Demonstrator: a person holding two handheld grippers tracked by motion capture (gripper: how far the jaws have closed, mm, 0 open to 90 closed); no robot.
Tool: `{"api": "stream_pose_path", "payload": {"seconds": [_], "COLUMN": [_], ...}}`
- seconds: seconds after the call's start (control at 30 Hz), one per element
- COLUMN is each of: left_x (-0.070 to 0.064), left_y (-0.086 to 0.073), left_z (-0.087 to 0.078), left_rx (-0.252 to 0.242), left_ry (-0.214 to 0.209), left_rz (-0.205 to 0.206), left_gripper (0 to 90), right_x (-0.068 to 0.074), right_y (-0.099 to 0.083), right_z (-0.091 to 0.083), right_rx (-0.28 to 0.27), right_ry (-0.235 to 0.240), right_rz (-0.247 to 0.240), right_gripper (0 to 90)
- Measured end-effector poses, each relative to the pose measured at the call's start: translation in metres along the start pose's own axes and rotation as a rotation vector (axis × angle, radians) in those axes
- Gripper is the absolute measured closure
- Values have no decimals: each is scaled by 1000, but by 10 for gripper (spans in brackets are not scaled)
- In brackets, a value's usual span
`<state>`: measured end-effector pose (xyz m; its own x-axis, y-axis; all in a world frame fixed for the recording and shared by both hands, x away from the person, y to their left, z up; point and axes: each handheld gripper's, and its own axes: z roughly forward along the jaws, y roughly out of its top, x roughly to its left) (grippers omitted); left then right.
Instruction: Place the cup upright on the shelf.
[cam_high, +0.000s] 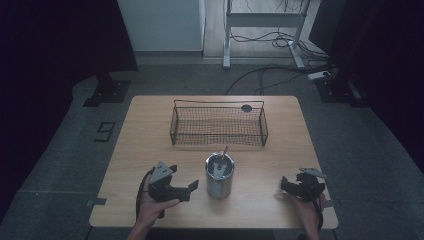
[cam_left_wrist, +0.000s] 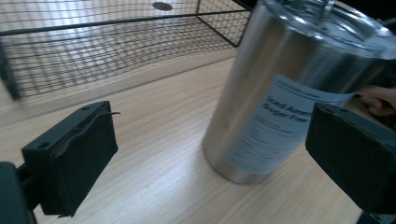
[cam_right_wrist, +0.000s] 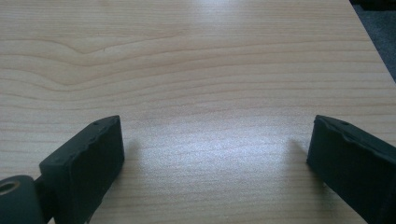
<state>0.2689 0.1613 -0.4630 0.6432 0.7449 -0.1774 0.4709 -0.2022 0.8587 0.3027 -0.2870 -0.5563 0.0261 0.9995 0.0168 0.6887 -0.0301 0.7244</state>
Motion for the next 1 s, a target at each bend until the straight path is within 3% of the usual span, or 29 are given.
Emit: {"api": "stream_pose_path", "payload": {"seconds": [0.2, 1.0], "left_x": [-13, -42], "left_y": [4, 9], "left_z": [5, 31], "left_rx": [11, 55], "left_ry": [-24, -78], "left_rz": [38, 95], "left_gripper": [0, 0], "right_x": [0, 0], "right_y": [0, 0], "right_z": [0, 0], "right_rx": [-1, 0], "right_ry": [-2, -3], "right_rz": [2, 5], "right_gripper": [39, 42]}}
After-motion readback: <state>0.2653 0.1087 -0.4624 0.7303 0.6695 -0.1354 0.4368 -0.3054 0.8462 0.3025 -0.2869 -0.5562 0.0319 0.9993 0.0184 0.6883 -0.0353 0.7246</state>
